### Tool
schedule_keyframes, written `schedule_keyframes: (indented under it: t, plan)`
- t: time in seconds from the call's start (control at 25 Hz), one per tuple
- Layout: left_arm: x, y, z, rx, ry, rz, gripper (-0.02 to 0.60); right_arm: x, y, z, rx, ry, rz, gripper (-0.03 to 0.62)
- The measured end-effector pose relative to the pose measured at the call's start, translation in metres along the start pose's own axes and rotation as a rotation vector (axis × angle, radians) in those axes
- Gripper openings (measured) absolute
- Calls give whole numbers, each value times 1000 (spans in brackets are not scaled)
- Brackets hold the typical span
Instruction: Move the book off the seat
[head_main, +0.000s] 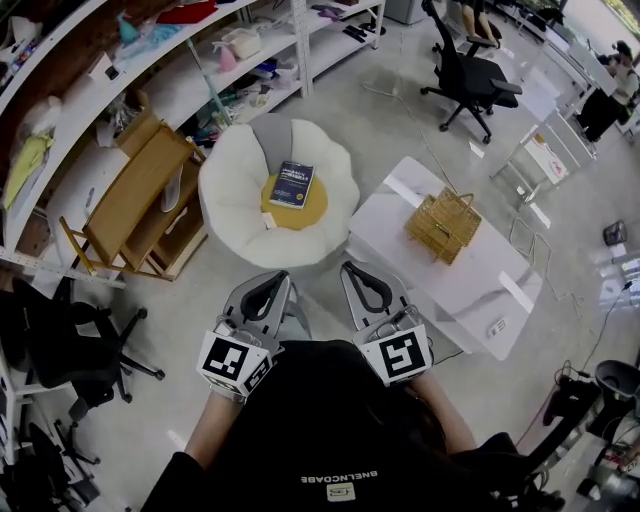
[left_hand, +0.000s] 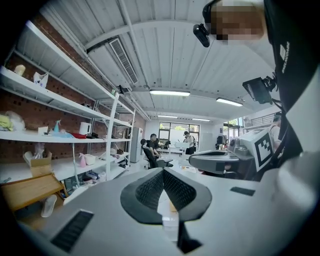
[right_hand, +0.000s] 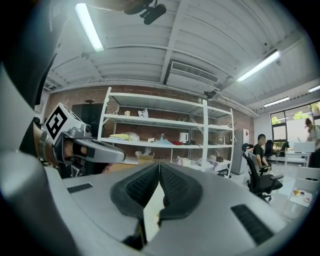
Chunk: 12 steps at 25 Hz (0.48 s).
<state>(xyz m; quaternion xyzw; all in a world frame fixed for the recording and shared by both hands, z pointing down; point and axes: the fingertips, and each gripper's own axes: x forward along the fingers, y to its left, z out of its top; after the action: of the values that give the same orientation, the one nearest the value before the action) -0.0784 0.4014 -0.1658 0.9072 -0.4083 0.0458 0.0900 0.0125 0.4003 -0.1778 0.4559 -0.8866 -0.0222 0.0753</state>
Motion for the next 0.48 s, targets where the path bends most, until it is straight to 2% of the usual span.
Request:
schedule_keyframes:
  t: [0.48]
  plan:
    - [48, 116, 16, -67, 0, -19, 3, 103, -28, -7, 20, 85, -32, 14]
